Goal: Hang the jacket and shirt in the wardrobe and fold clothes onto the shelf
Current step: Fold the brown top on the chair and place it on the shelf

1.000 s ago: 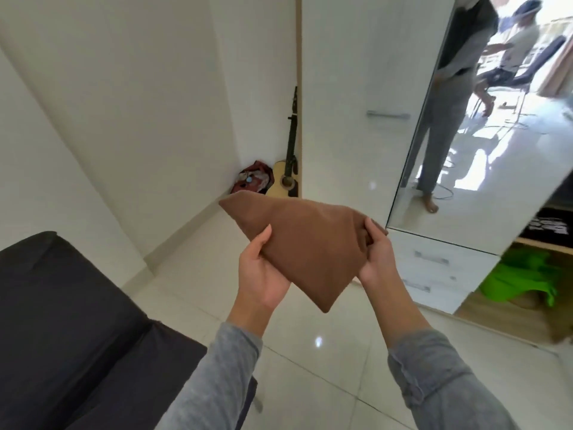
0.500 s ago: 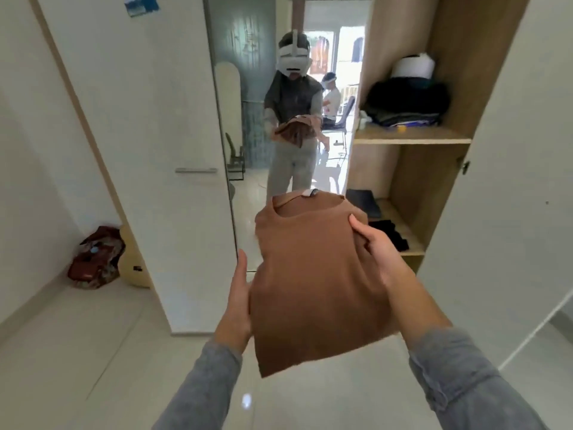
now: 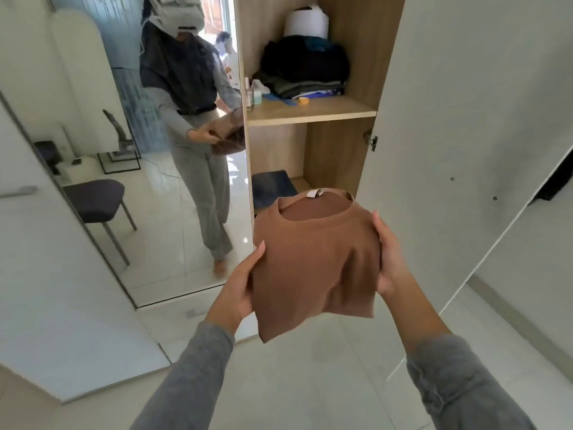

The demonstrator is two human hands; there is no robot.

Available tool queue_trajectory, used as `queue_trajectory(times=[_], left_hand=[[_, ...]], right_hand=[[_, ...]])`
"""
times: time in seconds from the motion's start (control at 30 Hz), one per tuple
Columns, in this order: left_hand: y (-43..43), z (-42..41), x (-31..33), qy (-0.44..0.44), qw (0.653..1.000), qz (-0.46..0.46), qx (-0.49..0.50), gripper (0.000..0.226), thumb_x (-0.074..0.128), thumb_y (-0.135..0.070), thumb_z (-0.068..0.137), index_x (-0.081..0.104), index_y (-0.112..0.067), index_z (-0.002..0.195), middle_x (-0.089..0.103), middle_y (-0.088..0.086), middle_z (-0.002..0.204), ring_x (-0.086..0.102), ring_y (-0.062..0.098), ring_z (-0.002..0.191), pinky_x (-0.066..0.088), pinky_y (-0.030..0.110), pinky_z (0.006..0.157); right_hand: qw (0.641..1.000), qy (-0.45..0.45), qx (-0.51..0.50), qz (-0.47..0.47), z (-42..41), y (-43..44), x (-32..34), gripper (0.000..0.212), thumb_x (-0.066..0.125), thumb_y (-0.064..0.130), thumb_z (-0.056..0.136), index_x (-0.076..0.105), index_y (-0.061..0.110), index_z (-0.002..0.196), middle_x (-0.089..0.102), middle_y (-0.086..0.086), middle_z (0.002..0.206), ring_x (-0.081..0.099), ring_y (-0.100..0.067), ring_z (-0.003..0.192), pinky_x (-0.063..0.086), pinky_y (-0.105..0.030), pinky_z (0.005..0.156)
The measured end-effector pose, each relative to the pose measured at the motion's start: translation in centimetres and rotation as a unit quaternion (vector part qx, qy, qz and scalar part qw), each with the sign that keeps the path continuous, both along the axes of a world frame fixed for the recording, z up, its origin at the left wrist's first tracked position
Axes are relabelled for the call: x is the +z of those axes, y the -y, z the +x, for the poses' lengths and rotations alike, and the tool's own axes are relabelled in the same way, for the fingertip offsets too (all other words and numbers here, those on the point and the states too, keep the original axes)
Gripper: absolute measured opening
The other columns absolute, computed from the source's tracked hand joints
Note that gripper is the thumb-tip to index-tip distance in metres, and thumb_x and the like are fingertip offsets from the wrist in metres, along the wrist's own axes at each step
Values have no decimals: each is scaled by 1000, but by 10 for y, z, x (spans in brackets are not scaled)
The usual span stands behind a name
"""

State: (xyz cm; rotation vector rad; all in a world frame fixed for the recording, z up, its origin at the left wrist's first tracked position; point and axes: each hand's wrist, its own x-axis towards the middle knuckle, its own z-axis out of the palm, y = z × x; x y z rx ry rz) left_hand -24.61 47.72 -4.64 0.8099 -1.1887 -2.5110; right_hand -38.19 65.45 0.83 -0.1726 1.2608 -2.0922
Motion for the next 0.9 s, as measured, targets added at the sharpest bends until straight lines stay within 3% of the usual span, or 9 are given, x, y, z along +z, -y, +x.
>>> queue_trajectory(times=[0.07, 0.2, 0.33, 0.43, 0.57, 0.7, 0.77, 0.9], left_hand=[[18, -32, -12, 32, 998, -8, -53, 42, 70, -36, 74, 68, -14, 110, 72, 8, 106, 67, 23, 99, 50, 37, 85], [66, -97, -44, 95, 992, -3, -81, 45, 68, -45, 79, 68, -15, 113, 71, 9, 107, 65, 25, 103, 49, 36, 91], [109, -160, -71, 139, 989, -11, -56, 56, 64, -60, 75, 70, -15, 109, 73, 8, 102, 67, 25, 100, 49, 38, 93], [121, -192, -77, 137, 989, -6, -64, 60, 65, -62, 72, 69, -16, 110, 72, 8, 103, 67, 25, 100, 49, 40, 96], [135, -239, -86, 97, 990, -15, -102, 49, 65, -50, 78, 63, -24, 120, 70, 5, 111, 64, 23, 107, 48, 39, 97], [145, -281, -91, 74, 989, -32, -120, 26, 57, -36, 90, 58, -33, 116, 72, -5, 105, 67, 13, 97, 53, 25, 77], [154, -303, -99, 78, 989, -34, -117, 17, 56, -30, 92, 58, -32, 109, 73, -7, 99, 69, 10, 91, 54, 22, 72], [158, -336, -124, 68, 993, -42, -84, 15, 53, -22, 95, 60, -27, 106, 73, -8, 101, 67, 7, 94, 52, 21, 79]], right_hand=[[998, 4, 3, 62, -22, 19, -8, 35, 54, 44, 90, 65, 21, 114, 72, -2, 107, 69, -18, 96, 52, -32, 79], [988, 32, -29, 147, -80, 57, -31, 33, 61, 28, 89, 63, 9, 116, 71, -9, 105, 66, -20, 97, 52, -31, 79], [985, 72, -64, 141, -131, 88, -56, 35, 62, 25, 89, 61, 7, 119, 67, -10, 116, 63, -23, 107, 50, -35, 90], [988, 93, -66, 106, -155, 99, -67, 35, 61, 29, 88, 64, 9, 117, 68, -9, 115, 64, -22, 105, 51, -36, 86], [983, 119, 24, 138, -202, 115, -82, 35, 60, 44, 85, 72, 19, 107, 71, -8, 109, 67, -22, 101, 50, -37, 86], [981, 117, 40, 150, -262, 134, -98, 31, 61, 34, 88, 66, 20, 115, 72, -4, 107, 64, -22, 105, 48, -36, 92], [986, 122, -1, 117, -296, 143, -103, 25, 58, 28, 90, 68, 19, 112, 73, -4, 103, 65, -22, 101, 51, -36, 88], [993, 117, 26, 21, -336, 156, -106, 33, 45, 22, 97, 77, 26, 93, 70, -7, 111, 67, -19, 101, 57, -33, 83]])
